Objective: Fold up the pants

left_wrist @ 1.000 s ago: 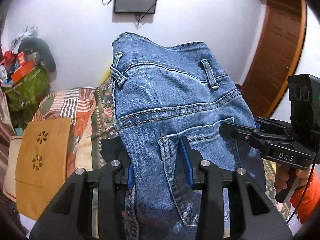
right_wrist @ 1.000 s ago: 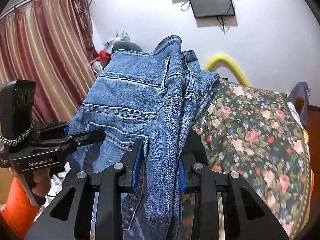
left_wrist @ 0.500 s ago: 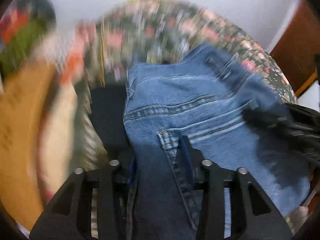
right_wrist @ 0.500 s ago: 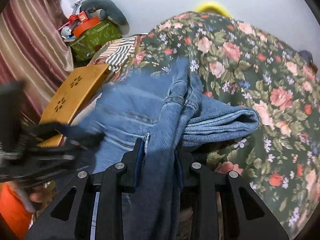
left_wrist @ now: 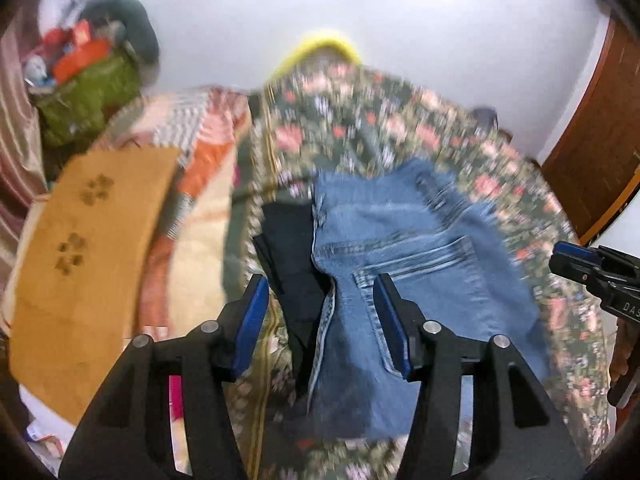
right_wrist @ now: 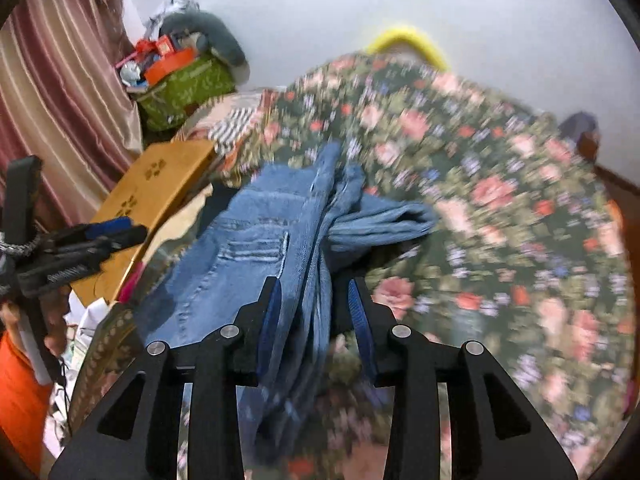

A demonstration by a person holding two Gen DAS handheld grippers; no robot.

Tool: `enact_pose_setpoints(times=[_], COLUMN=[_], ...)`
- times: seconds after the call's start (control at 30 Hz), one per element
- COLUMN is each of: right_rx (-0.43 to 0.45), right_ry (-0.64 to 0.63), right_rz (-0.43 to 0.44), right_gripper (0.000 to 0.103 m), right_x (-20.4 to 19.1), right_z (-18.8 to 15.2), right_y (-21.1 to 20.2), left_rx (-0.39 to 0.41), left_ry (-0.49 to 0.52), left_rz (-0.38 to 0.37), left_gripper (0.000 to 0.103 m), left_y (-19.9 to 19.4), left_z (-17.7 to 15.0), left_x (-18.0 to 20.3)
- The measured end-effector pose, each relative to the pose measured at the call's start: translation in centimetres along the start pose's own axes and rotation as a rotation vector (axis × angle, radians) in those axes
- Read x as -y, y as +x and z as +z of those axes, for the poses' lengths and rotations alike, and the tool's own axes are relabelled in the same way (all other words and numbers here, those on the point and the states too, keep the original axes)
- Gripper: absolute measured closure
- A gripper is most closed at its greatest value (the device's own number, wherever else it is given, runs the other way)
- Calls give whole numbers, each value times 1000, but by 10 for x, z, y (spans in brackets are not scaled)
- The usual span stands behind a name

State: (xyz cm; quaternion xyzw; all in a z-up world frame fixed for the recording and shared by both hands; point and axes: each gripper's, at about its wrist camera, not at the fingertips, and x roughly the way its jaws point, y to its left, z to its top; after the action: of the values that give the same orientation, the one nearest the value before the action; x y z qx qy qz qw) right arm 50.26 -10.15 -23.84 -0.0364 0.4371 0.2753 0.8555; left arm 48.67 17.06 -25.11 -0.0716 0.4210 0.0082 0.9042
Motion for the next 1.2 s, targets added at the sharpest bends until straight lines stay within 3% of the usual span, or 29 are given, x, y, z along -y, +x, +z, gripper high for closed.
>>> enact_pose_setpoints(times=[0.13,0.23,0.27,0.37,0.57,0.87,1.1,1.13,1.2], right_rx=[119,211,231,238,138,-92,-213,-225,-244], right_ry=[-15,-35,-39,-58,-13,63,73,72,84], right_rz=[23,45,42,32,20,27,61,69,83], right_gripper=[71,56,50,49,48,48,48,49,66], right_x=[-15,-32,-37,-47,-36,-9,-1,-2,-2], right_z=[-3,-9,-11,-13,-10,11,26,27,28], right_y=[-73,-122,-131,-142,-90,54,127,132,141], left_rx=[95,168,183,167,116,-3,-128,-129,-122], left_ry=[28,69,88,119,86,94,52,49,41], left_rz=[8,29,41,53,61,96,28,28,21], left_gripper=[47,32,31,31,31,31,31,31,31], left_y=[-70,-114,-123,-129,-104,-1,73,78,82], left_z=[-2,-9,-12,-18,-30,-45,-62,-64,-68], left_x=[15,33,39,48,41,7,-8,-7,-8])
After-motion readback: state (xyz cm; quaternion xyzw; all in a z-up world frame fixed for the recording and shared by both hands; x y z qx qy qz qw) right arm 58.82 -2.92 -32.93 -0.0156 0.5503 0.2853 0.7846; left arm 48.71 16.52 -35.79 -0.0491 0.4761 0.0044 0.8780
